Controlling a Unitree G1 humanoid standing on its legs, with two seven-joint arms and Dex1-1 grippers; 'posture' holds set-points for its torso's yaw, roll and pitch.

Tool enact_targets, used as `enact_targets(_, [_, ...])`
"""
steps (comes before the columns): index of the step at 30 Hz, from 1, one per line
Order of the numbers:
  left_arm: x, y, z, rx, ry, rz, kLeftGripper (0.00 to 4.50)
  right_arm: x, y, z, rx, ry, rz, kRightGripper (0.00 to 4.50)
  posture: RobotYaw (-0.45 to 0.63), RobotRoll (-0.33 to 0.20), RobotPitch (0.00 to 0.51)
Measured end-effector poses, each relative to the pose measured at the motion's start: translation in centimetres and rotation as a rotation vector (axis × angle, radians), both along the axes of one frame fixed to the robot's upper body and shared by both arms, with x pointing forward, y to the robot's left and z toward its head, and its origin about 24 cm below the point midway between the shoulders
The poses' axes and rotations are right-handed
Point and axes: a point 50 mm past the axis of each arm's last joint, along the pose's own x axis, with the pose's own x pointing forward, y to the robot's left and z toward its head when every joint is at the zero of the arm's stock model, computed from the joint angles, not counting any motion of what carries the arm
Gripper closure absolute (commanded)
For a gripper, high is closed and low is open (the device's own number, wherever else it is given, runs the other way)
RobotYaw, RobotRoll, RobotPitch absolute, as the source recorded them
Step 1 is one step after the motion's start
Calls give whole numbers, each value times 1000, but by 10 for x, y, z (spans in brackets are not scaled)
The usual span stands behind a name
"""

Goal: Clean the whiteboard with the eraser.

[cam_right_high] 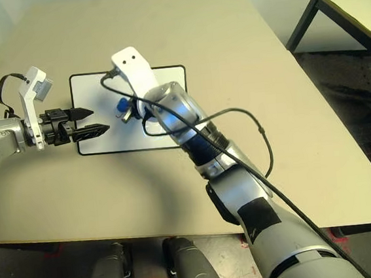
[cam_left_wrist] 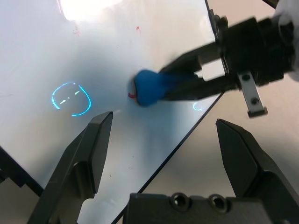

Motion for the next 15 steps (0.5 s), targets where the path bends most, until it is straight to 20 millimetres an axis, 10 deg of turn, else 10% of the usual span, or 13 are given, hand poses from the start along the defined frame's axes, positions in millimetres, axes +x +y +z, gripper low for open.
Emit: enact_targets(15, [0, 0, 0, -1, 0, -2, 0, 31, -25, 32, 48, -82, -120, 3883, -28, 0, 141])
